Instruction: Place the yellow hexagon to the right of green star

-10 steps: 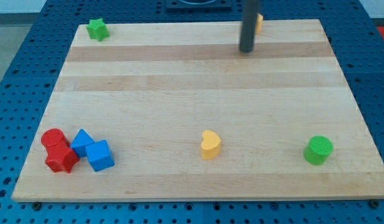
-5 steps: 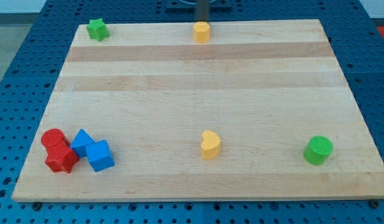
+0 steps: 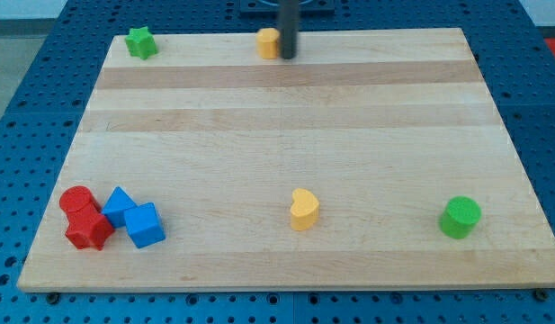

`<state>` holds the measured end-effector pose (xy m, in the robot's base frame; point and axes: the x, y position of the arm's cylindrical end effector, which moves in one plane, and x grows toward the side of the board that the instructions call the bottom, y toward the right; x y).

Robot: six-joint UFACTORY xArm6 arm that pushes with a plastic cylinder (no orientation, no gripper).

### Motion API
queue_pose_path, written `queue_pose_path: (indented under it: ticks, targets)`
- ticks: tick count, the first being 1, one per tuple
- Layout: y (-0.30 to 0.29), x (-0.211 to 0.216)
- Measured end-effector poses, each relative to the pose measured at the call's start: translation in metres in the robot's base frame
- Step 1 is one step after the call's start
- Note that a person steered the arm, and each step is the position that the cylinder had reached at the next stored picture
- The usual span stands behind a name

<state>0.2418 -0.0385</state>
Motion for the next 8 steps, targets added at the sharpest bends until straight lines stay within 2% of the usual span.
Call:
queue_pose_path:
  ticks: [1, 2, 3, 4, 5, 6, 7, 8]
  targets:
    - [-0.059, 0.001]
    - [-0.027, 0.021]
    - [0.033, 0.012]
    - [0.037, -0.034]
    - [-0.02, -0.046]
    - [-0.102, -0.031]
    - [-0.117, -0.03]
    - [-0.06, -0.021]
